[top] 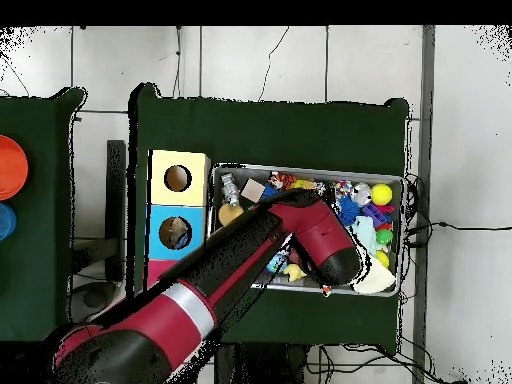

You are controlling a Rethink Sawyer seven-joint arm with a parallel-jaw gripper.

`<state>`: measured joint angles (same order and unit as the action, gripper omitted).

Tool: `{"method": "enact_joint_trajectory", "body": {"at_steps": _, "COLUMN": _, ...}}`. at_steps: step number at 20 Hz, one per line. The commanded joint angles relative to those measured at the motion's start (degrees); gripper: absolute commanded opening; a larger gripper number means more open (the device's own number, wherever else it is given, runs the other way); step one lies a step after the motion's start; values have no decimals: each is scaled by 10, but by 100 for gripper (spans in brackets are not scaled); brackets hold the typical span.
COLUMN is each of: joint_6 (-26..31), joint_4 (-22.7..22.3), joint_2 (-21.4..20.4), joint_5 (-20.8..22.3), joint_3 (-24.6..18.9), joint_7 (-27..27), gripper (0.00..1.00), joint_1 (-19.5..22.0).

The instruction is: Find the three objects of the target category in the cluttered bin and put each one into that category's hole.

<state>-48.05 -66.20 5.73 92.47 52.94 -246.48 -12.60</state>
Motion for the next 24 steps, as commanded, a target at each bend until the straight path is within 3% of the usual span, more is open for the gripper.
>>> {"method": "enact_joint_trajectory", "body": {"at_steps": 1, "joint_6": -66, "joint_4": 1, "joint_2": -3, "joint_5": 27, "joint_3": -103, "joint_7": 148, "gripper": 100, "joint_1": 23}}
{"method": "enact_joint_trajectory", "body": {"at_steps": 10, "joint_6": -58, "joint_4": 22, "joint_2": -23, "joint_5": 48, "joint_3": -123, "joint_7": 211, "gripper": 100, "joint_1": 31}}
{"method": "enact_joint_trajectory", "body": {"at_steps": 24, "joint_6": -94, "joint_4": 47, "joint_2": -12, "joint_5": 65, "joint_3": -200, "joint_7": 211, "gripper": 100, "joint_1": 61}}
